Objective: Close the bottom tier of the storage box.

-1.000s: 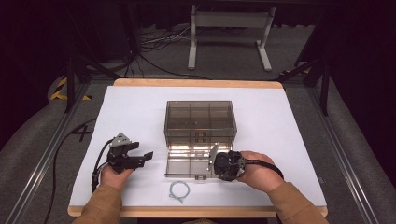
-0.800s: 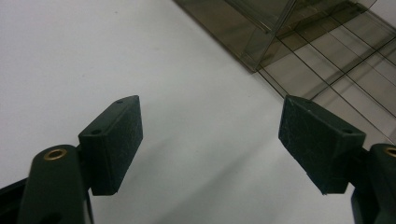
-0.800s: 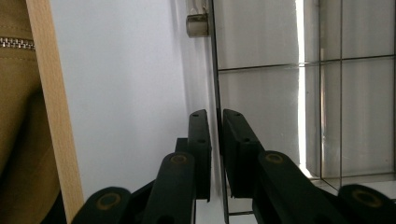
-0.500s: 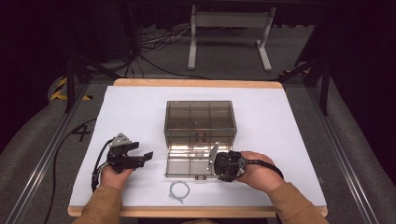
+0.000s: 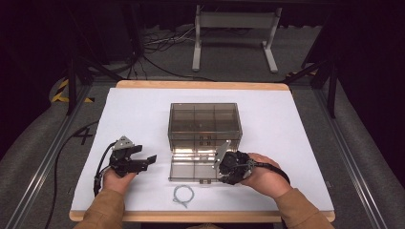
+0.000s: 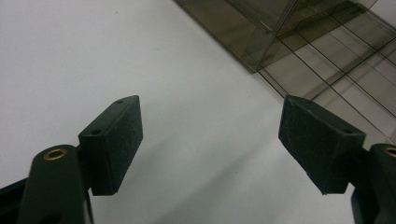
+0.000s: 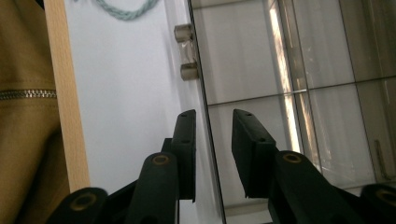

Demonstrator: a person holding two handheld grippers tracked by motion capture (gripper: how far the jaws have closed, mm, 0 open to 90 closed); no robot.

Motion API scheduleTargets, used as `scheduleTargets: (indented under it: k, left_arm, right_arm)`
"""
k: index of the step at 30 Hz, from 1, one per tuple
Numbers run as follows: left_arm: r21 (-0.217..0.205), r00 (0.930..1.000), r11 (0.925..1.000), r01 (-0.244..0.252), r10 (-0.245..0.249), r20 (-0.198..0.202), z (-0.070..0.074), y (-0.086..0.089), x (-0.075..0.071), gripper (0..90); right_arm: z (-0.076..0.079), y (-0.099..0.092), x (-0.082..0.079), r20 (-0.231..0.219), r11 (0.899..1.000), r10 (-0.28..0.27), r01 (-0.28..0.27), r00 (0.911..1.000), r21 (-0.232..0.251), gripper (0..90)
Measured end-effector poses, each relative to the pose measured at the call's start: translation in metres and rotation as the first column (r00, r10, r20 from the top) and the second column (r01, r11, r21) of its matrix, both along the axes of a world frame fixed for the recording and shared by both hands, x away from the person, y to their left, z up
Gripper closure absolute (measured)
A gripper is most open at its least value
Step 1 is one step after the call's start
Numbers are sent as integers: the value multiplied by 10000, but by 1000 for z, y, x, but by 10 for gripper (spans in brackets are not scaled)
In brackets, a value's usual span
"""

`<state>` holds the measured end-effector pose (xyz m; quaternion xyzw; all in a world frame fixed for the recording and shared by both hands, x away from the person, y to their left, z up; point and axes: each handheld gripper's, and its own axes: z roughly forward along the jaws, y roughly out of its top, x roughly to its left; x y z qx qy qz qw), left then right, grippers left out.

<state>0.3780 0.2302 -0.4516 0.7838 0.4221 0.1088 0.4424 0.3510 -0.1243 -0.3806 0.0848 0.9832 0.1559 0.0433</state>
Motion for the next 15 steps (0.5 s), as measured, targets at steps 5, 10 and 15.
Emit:
scheduleTargets:
  k: [5,10,15]
  left_arm:
    - [17,10000,10000,-10,10,10,0,0,0,226]
    - [-9,10000,10000,9,-9,2,0,0,0,227]
    - [18,10000,10000,0,0,14,0,0,0,226]
  right_arm:
    - [2,5,-2,-31,9989,6,-4,10000,476,716]
    - [1,9,-3,-28,9962,-49,51,10000,869,716]
    - [-1,15,-6,-82,9933,-123,132,9999,1149,718]
